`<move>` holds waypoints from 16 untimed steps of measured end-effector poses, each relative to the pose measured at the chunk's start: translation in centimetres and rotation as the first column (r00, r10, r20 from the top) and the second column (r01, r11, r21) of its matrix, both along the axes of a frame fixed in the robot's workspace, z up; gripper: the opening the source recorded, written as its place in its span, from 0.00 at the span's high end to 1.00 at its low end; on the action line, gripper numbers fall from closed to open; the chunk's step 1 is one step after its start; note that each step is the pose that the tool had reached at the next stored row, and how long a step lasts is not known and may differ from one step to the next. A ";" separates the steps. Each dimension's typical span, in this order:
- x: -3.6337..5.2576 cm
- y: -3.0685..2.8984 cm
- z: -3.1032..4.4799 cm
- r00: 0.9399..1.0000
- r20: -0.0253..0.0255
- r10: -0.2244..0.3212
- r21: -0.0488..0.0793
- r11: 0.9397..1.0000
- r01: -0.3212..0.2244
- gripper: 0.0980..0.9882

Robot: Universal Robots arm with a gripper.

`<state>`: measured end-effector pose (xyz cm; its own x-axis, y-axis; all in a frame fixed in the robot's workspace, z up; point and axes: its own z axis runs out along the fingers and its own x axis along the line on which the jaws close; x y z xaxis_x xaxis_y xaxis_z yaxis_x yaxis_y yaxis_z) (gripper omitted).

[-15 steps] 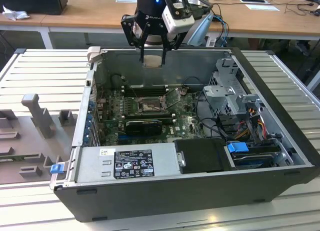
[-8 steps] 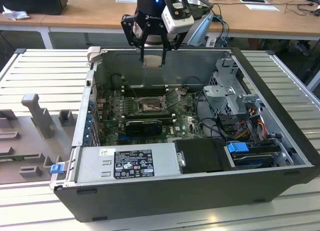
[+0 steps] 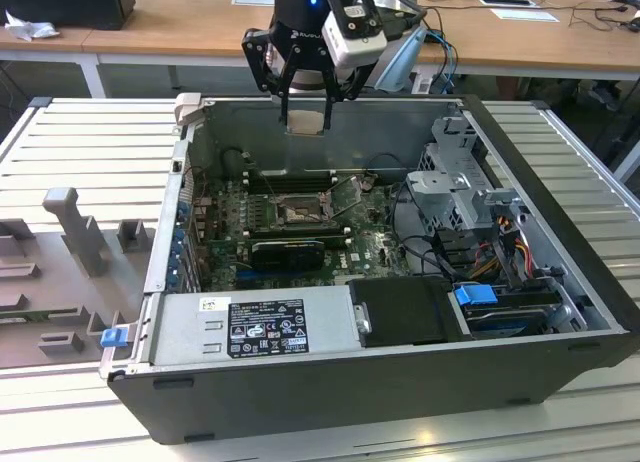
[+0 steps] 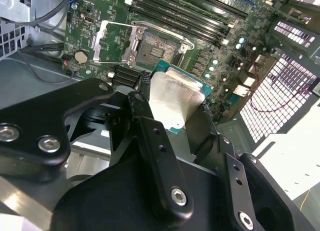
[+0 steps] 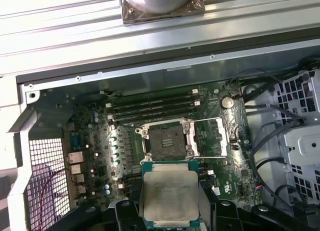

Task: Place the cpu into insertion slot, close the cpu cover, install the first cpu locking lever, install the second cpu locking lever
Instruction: 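Place the cpu into insertion slot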

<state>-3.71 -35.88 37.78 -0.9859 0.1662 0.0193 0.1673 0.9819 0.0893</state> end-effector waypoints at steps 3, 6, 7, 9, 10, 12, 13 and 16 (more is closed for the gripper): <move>0.00 0.00 0.00 1.000 0.000 -0.010 0.000 1.000 0.010 0.52; 0.00 0.00 0.00 1.000 0.000 -0.017 0.000 1.000 0.017 0.52; 0.00 0.00 0.00 1.000 0.000 -0.019 0.000 1.000 0.019 0.52; 0.00 0.00 0.00 1.000 0.000 -0.023 0.000 1.000 0.023 0.52; 0.00 0.00 0.00 1.000 0.000 -0.026 0.000 1.000 0.026 0.52; 0.00 0.00 0.00 1.000 0.000 -0.031 0.000 1.000 0.031 0.52; 0.00 0.00 0.00 0.999 0.000 -0.033 0.000 0.999 0.033 0.52; 0.00 0.00 0.00 0.999 0.000 -0.038 0.000 0.999 0.038 0.52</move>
